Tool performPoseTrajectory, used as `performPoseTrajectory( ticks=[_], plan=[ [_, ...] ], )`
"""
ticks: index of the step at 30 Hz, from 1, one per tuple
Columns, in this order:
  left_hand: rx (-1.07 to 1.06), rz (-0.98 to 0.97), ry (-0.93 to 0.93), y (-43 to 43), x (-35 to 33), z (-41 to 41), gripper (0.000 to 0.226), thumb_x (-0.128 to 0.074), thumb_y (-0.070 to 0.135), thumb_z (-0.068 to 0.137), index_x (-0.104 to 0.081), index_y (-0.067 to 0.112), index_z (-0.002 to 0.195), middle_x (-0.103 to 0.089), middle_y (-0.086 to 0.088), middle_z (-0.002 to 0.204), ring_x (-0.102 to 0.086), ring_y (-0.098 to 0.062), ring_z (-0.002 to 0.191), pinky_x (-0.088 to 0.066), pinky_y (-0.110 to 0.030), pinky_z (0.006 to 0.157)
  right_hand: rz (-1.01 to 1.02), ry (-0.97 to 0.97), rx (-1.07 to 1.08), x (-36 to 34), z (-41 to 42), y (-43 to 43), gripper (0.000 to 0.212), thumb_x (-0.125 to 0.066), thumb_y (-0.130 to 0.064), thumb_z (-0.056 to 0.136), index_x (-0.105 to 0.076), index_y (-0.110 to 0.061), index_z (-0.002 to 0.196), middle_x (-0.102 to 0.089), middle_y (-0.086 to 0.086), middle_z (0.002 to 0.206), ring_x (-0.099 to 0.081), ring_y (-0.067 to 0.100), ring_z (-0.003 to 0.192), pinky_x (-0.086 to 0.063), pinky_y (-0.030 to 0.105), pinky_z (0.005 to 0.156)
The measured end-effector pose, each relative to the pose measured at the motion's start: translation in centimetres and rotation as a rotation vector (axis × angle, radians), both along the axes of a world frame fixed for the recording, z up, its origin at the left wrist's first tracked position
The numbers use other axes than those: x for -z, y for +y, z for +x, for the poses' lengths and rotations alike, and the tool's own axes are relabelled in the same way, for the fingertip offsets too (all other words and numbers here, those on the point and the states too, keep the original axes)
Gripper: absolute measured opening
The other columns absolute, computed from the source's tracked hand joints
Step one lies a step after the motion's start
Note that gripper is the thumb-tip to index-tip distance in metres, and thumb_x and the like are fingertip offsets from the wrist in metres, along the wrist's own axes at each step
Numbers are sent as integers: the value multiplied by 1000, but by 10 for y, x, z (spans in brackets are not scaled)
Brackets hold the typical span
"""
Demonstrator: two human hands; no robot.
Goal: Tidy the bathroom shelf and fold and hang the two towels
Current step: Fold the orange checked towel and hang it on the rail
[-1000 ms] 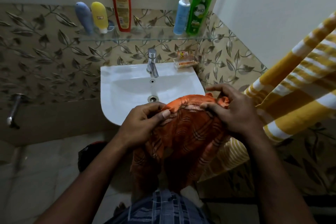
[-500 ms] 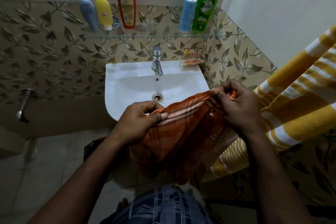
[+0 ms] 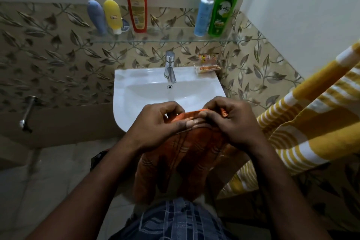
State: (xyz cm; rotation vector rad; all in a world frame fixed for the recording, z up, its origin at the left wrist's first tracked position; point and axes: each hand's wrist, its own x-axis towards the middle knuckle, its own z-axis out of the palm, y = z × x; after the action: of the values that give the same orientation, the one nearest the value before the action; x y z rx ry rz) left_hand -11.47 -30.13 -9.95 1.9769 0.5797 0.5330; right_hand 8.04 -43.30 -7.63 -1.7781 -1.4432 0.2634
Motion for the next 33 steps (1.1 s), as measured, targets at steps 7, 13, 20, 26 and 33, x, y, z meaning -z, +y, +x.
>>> performPoseTrajectory(
  ticks=[7,13,20,26,33],
  plan=[
    [9,-205,-7,13,21,-26,14,-83,35,87,-75,24,90,-75,-3,86,-72,-18,79,-57,-43,75,65,38,253,-5,34,-12,11,-74,-19,95,-74,-27,87,-71,-16,79,-64,-3,74,-47,17,67],
    [15,-62,-52,12,7,-5,12,-79,30,83,-79,22,93,-77,2,86,-73,-13,84,-56,-34,77,-267,23,-85,-4,-13,12,52,-90,-46,73,-73,-31,121,-61,-18,69,-57,-5,65,-40,9,63],
    [-153,-45,-73,17,14,-11,14,-84,29,87,-71,28,89,-65,4,70,-59,-8,64,-48,-31,62,-74,-67,-28,-9,0,7,14,-78,-34,92,-73,-29,80,-71,-14,68,-66,2,66,-43,15,58],
    [-185,66,51,16,33,-20,8,-73,27,93,-71,29,86,-69,9,71,-62,-9,66,-51,-36,66,79,63,236,-7,18,-6,11,-74,-28,95,-75,-29,84,-72,-15,74,-67,0,68,-49,17,63],
    [-239,-145,-127,21,16,-14,17,-59,23,93,-75,29,92,-72,7,78,-66,-20,72,-55,-42,75,-226,-61,242,-7,8,1,39,-82,-62,69,-74,-34,96,-63,-16,71,-58,-2,65,-40,10,55]
  ],
)
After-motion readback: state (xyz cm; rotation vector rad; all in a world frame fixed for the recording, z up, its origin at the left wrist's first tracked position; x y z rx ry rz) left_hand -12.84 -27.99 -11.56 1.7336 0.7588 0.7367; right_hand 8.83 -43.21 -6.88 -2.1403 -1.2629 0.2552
